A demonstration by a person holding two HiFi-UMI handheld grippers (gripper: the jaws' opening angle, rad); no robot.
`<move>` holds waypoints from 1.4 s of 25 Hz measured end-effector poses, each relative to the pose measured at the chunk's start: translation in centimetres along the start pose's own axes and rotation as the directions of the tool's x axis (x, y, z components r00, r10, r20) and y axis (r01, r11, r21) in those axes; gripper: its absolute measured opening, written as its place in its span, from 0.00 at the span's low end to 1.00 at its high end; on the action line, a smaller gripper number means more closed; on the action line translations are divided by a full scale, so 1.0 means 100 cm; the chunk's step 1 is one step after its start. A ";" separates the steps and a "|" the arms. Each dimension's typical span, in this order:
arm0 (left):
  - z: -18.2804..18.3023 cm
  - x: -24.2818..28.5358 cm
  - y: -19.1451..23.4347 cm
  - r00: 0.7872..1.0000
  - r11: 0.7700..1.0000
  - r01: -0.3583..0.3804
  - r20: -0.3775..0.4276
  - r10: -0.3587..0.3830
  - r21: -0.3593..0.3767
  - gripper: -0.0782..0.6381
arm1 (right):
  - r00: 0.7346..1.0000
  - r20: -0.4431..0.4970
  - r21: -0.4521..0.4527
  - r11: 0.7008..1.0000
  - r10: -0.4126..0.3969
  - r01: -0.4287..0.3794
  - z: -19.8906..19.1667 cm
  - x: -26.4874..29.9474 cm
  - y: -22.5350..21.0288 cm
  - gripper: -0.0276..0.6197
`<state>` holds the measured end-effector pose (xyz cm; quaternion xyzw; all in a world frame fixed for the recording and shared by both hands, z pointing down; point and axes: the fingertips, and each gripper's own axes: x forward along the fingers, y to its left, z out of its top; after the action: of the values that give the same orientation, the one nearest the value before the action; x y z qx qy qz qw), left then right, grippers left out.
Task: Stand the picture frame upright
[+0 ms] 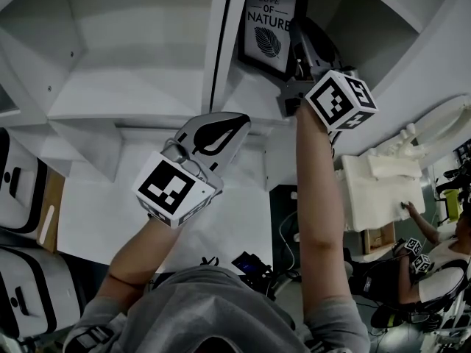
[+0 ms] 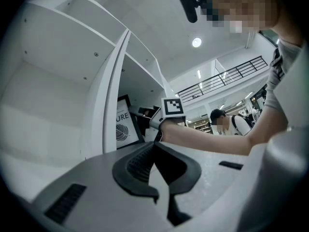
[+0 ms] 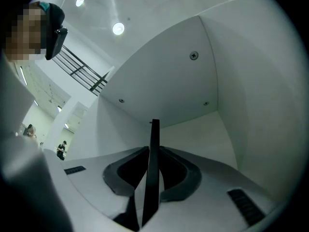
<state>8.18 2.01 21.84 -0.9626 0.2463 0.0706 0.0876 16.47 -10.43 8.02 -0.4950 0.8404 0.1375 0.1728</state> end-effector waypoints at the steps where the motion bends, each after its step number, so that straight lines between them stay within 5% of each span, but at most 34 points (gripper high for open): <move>1: 0.000 -0.001 -0.002 1.000 1.000 0.001 0.002 -0.001 0.000 0.12 | 1.000 -0.005 -0.008 1.000 -0.008 0.008 -0.001 0.001 -0.002 0.17; 9: -0.006 -0.016 -0.004 1.000 1.000 0.005 0.003 -0.005 0.005 0.12 | 0.995 -0.073 -0.068 0.996 -0.064 0.059 -0.023 0.008 -0.010 0.17; 18: -0.011 -0.018 0.000 1.000 1.000 0.019 0.001 -0.019 -0.001 0.12 | 0.954 -0.224 -0.158 0.974 -0.198 0.165 -0.057 0.018 -0.048 0.18; 35: -0.021 -0.016 0.006 1.000 1.000 0.014 -0.004 -0.014 -0.015 0.12 | 0.909 -0.295 -0.261 0.940 -0.295 0.220 -0.073 0.046 -0.088 0.23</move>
<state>6.69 1.79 24.12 -0.9651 0.2391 0.0697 0.0804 21.02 -21.11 12.18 -0.6342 0.7635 0.1215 -0.0097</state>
